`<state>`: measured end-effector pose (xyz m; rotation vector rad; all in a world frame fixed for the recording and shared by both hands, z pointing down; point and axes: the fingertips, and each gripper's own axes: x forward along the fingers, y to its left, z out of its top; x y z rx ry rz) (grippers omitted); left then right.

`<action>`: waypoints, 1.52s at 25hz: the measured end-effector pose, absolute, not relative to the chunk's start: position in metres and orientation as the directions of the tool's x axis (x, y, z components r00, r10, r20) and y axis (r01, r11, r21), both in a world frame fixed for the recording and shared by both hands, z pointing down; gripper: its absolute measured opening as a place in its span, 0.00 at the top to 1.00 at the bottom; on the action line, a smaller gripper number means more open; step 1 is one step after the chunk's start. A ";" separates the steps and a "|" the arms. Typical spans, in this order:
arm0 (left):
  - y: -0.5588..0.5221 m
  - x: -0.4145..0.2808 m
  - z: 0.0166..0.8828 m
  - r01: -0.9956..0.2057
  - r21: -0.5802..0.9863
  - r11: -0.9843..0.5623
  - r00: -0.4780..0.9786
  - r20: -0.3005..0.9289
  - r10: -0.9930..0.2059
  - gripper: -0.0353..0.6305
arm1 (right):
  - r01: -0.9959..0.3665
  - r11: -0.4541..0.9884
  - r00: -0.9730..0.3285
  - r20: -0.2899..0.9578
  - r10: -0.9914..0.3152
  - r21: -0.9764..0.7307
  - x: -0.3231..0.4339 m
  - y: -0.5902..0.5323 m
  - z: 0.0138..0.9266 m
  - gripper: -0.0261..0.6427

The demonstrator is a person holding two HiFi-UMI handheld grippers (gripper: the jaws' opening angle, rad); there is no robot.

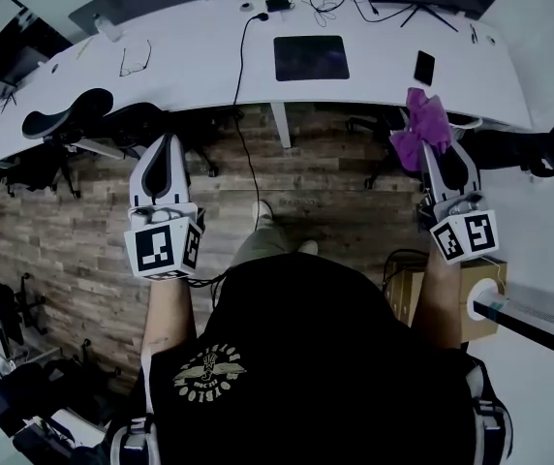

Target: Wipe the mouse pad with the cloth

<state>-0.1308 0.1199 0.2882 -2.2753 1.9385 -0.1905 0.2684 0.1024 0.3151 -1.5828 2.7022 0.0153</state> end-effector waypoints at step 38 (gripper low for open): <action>-0.071 -0.142 0.331 -0.940 -0.159 -0.301 0.291 0.082 -0.953 0.94 | -0.887 0.461 -0.460 0.089 -0.884 -0.003 0.219 -0.057 0.343 0.81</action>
